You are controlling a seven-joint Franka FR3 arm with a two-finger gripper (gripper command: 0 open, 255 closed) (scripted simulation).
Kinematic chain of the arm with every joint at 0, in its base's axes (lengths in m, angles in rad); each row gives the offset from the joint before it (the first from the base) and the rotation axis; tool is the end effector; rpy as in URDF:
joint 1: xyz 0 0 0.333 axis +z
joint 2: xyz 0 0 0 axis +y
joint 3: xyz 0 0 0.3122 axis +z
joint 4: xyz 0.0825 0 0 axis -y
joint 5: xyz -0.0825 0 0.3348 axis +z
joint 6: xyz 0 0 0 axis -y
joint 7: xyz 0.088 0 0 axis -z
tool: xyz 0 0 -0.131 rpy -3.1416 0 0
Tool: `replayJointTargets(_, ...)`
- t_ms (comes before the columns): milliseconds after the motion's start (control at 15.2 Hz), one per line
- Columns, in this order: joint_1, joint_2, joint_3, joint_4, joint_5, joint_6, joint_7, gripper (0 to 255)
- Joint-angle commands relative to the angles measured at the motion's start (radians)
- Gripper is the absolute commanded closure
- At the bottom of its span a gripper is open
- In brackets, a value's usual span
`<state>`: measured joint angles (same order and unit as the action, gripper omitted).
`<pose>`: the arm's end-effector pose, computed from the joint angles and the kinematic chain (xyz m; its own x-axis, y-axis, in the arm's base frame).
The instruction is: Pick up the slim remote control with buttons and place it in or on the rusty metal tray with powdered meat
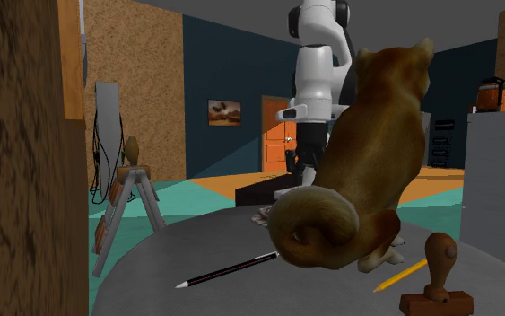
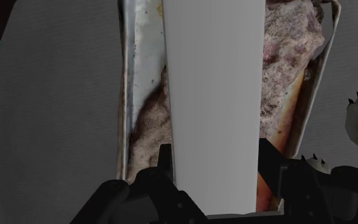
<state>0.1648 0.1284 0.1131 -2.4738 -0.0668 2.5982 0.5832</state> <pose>0.4344 0.1252 0.2562 0.9692 -0.2463 0.0082 -0.2464 -0.9690 0.0185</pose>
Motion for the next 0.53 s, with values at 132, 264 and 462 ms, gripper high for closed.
replayJointTargets(132, 0.003, 0.042, -0.004, -0.002, -0.014, 0.045, 0.013, 255)
replayJointTargets(264, 0.003, 0.042, -0.004, -0.002, -0.014, 0.045, 0.012, 255)
replayJointTargets(462, 0.003, 0.042, -0.004, -0.002, -0.014, 0.045, 0.012, 255)
